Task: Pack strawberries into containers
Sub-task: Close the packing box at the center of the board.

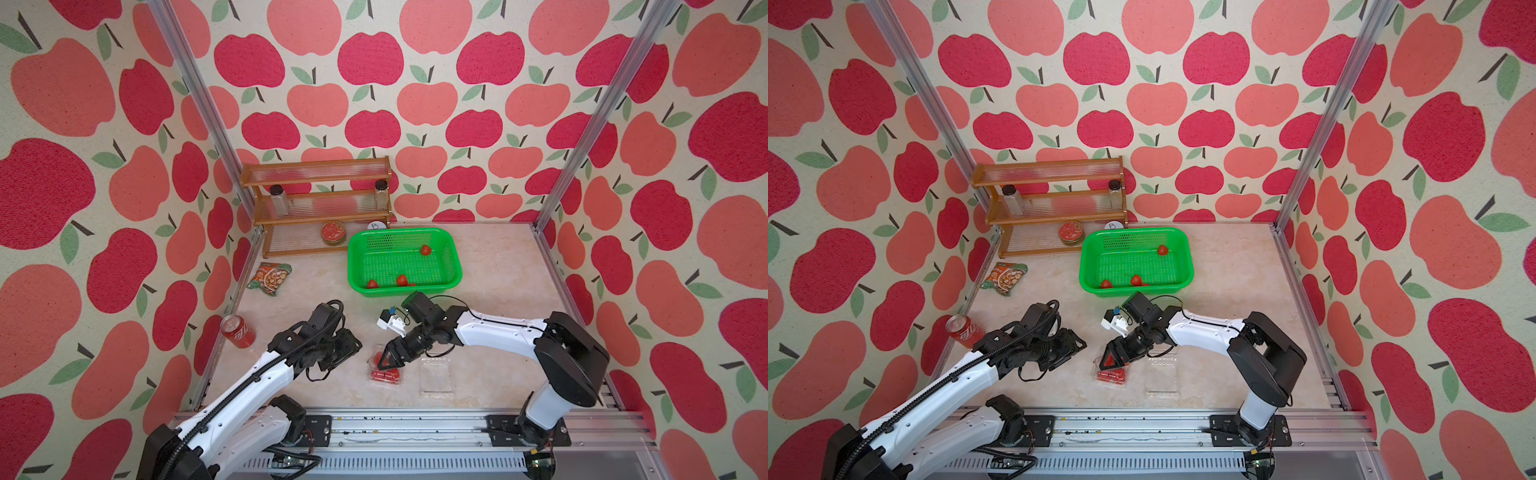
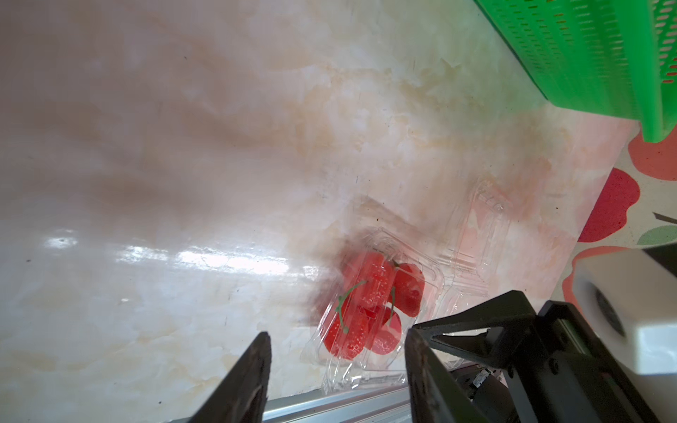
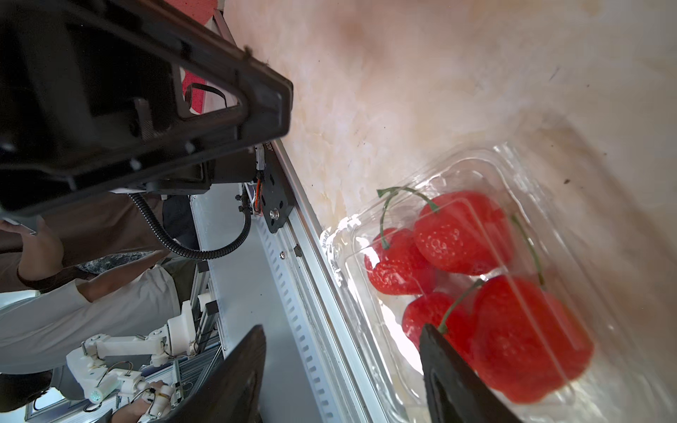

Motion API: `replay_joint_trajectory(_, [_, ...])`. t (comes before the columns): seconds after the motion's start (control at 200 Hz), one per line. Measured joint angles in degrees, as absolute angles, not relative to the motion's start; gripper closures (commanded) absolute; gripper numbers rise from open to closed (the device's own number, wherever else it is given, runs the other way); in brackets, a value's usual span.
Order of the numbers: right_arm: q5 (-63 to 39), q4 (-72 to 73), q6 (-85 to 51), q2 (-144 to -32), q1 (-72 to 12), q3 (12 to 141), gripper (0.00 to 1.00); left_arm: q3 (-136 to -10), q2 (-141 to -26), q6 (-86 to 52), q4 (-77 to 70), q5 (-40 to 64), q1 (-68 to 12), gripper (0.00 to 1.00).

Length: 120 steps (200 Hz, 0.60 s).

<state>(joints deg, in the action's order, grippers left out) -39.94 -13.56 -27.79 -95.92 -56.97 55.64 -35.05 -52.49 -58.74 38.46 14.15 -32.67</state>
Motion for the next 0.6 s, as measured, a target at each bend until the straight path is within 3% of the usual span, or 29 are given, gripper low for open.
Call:
replay_joint_trajectory(0.405, [-38.1, -14.7, -28.3, -98.2, -57.1, 57.2, 0.32, -29.8, -56.6, -62.3, 33.0, 16.4, -40.6, 0.44])
replay_joint_trajectory(0.6, [-37.1, -14.7, -28.7, -98.9, -57.4, 58.2, 0.33, -27.9, -57.5, -63.7, 28.6, 16.6, -42.9, 0.51])
